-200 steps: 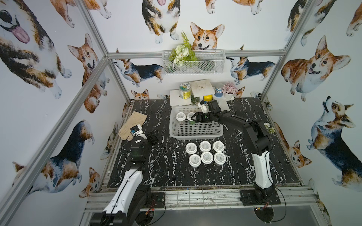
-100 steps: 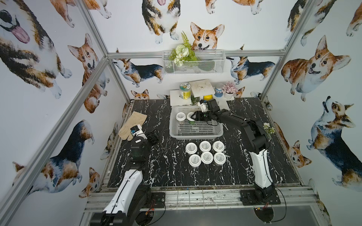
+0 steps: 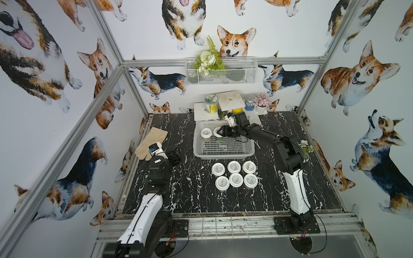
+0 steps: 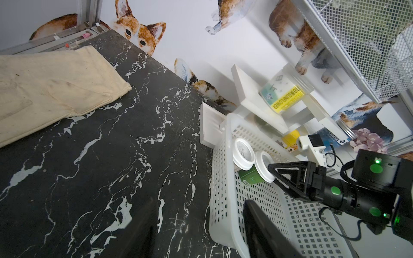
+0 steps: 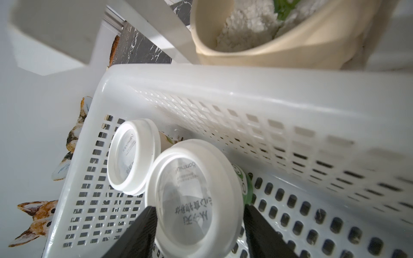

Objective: Put the yogurt in the basket
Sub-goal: Place the yogurt in the basket.

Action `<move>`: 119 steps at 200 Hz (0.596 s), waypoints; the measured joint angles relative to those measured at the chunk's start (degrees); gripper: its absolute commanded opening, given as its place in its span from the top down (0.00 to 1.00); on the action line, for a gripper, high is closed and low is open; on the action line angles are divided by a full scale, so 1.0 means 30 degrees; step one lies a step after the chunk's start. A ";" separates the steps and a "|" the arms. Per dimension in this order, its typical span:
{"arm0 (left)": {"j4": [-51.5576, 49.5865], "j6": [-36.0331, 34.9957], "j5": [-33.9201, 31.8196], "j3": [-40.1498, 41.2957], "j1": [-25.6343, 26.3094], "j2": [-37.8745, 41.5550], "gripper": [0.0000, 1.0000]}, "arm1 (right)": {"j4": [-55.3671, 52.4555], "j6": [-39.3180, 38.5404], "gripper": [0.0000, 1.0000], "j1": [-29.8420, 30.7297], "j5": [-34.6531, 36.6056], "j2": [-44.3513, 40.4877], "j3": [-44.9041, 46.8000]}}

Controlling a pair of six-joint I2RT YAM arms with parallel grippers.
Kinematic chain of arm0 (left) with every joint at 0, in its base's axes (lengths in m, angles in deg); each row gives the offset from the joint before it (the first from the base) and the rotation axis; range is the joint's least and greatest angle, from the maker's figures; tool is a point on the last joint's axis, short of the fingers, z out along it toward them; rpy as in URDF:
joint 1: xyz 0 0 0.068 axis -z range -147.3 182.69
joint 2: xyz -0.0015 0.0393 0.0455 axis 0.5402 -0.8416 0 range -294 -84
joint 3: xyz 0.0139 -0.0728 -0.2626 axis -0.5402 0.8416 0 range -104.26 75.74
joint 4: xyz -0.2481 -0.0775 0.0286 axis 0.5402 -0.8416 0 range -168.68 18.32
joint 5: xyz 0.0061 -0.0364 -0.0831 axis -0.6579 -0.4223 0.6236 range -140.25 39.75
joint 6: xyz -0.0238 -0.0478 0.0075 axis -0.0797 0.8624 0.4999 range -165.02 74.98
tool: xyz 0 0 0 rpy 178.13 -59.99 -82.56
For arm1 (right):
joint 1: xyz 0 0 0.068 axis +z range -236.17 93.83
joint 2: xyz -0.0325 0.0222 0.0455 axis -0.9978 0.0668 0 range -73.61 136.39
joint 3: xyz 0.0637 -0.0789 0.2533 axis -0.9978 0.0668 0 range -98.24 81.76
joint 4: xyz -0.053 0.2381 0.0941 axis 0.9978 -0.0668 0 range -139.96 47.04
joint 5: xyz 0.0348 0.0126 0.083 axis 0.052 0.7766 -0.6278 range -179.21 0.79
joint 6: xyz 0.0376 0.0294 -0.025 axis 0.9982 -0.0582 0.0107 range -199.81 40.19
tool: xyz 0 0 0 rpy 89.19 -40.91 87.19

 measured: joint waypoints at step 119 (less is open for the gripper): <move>0.0000 0.0015 0.0000 0.0000 0.0000 0.0058 0.13 | 0.0197 0.0117 0.33 0.0000 -0.0051 0.0794 -0.0911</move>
